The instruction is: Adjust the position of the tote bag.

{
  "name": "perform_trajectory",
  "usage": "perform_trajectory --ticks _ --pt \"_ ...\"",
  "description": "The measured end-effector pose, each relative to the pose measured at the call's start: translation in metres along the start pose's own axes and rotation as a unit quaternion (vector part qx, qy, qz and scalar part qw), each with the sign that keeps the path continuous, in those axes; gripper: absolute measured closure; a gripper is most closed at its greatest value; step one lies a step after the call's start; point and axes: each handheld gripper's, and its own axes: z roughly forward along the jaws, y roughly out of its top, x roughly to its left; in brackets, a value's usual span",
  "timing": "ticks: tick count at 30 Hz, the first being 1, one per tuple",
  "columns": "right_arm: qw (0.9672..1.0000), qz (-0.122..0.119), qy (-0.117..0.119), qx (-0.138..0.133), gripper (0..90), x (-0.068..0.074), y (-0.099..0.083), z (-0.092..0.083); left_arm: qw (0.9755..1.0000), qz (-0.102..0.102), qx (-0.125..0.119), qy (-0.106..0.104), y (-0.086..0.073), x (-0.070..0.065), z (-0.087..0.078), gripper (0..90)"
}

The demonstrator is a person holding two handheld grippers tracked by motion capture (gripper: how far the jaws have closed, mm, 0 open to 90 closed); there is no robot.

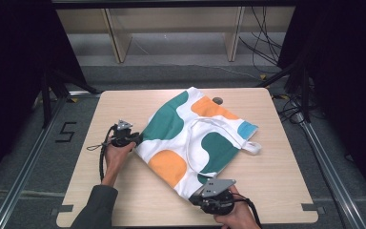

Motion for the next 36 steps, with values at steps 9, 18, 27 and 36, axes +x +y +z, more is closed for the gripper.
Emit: perform_trajectory --ticks 9,18,27,36 --pt "0.9993 0.017 0.034 0.003 63.6 0.009 0.011 0.015 0.9976 -0.034 -0.047 0.038 0.006 -0.033 -0.058 33.3" --pt "0.994 0.074 -0.057 -0.058 49.7 -0.031 -0.005 -0.051 0.9937 0.031 -0.031 -0.103 -0.032 -0.122 -0.095 32.2" --pt "0.9784 0.131 -0.154 -0.043 45.1 -0.073 -0.034 -0.078 0.9838 0.075 -0.025 -0.161 -0.05 -0.197 -0.099 27.9" --pt "0.9779 0.135 -0.155 -0.042 43.2 -0.075 -0.036 -0.077 0.9789 0.174 0.013 -0.105 -0.062 -0.225 -0.08 34.8"
